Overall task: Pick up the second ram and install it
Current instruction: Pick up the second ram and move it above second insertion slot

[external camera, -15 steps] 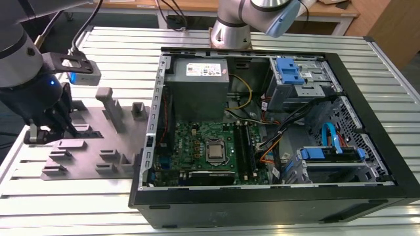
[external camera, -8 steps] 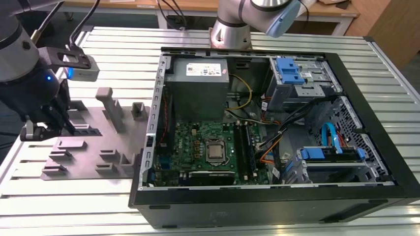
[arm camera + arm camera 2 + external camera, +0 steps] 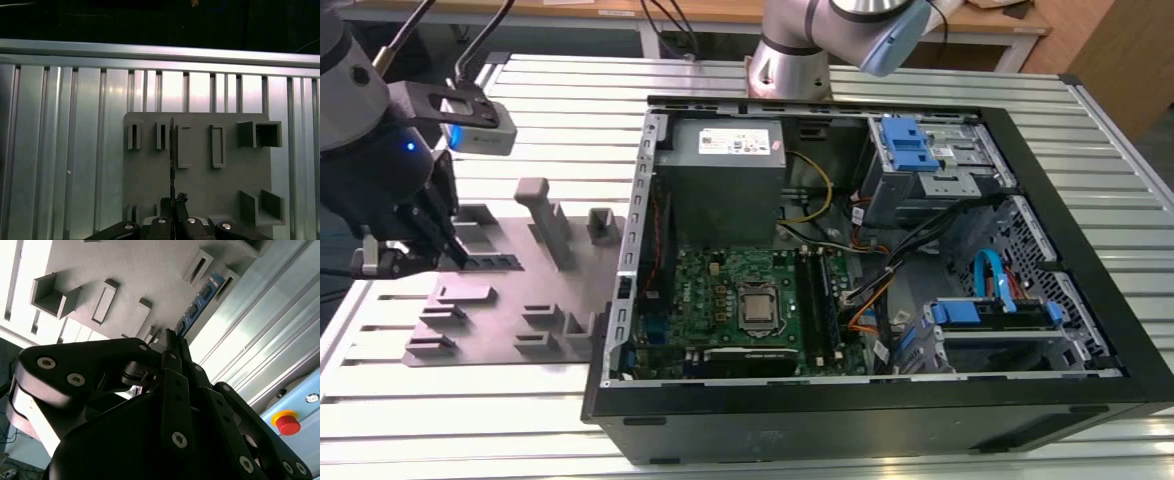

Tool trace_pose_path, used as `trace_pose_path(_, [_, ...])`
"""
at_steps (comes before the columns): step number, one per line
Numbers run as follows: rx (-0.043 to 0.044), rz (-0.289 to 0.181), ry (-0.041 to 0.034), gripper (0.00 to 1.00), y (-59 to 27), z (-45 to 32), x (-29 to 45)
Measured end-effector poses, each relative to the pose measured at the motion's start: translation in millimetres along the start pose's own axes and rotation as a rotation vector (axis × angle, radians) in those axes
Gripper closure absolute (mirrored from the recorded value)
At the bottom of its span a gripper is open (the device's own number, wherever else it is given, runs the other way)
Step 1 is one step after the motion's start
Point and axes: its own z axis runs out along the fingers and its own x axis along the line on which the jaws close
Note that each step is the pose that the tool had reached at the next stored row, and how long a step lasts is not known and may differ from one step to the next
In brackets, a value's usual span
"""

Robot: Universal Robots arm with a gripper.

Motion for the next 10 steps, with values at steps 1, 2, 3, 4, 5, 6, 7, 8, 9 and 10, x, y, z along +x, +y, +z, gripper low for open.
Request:
trace_pose_path(1, [0.0001,0.0,-0.0001,0.89,0.1,-1.5,-0.1])
trace_pose_path(2, [0.0001,0.0,-0.0001,0.89,0.2,-3.1,-0.2])
trace_pose_path(3, [0.0001,0.0,0.0,0.89,0.3,-4.7,-0.3])
trace_pose_path(4, [0.0001,0.0,0.0,0.89,0.4,-6.3,-0.4])
trace_pose_path(5, [0.0001,0.0,-0.0001,0.89,0.5,-8.0,-0.5])
trace_pose_path(6, [0.0001,0.0,0.0,0.89,0.6,-9.6,-0.6])
trace_pose_path(7, [0.0001,0.0,0.0,0.89,0.7,-11.1,-0.7])
trace_pose_path(8, [0.0001,0.0,0.0,0.89,0.8,-12.6,-0.8])
trace_pose_path(9, [0.0,0.0,0.0,0.89,0.9,-14.2,-0.9])
trace_pose_path(10, [0.0001,0.0,-0.0001,0.89,0.9,-15.7,-1.0])
